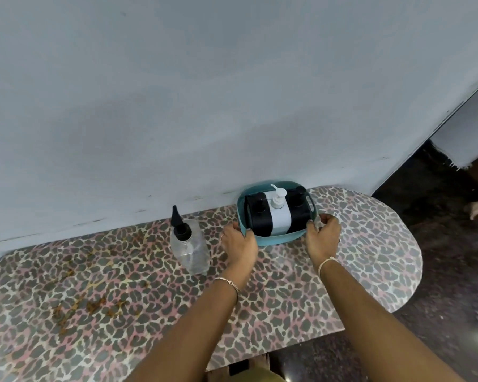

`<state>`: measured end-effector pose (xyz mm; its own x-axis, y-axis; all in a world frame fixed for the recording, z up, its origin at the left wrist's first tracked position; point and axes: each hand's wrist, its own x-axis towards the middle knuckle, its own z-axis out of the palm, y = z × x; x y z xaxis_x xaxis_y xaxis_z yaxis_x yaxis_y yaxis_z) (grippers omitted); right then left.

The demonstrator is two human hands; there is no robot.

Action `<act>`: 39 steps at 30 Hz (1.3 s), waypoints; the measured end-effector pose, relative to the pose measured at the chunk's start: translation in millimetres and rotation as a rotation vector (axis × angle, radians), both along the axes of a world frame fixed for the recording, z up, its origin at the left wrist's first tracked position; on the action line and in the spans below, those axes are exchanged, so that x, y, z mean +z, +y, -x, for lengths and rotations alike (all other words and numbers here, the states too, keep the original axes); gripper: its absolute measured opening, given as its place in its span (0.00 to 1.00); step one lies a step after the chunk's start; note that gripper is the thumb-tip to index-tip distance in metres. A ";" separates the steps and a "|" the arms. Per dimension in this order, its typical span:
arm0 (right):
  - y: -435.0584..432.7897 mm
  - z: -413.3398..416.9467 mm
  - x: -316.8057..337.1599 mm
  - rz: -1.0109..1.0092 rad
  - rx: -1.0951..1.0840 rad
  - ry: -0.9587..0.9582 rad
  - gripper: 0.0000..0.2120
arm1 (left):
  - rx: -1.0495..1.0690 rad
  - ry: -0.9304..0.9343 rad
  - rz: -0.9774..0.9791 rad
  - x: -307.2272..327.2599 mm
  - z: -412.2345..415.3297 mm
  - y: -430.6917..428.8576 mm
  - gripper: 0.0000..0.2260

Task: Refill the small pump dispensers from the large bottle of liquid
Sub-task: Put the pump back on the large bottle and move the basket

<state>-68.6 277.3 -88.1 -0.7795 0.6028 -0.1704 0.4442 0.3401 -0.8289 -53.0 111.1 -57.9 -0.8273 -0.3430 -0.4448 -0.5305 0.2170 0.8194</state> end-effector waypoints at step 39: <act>-45.5 20.6 -9.8 0.316 0.172 -0.107 0.19 | 0.167 -0.102 -0.181 -7.2 14.3 -23.9 0.16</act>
<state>-89.1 231.8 -97.9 -0.8324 0.3695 -0.4131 0.4928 0.1524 -0.8567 -67.3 87.2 -65.0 -0.7136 -0.3784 -0.5895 -0.6284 -0.0262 0.7775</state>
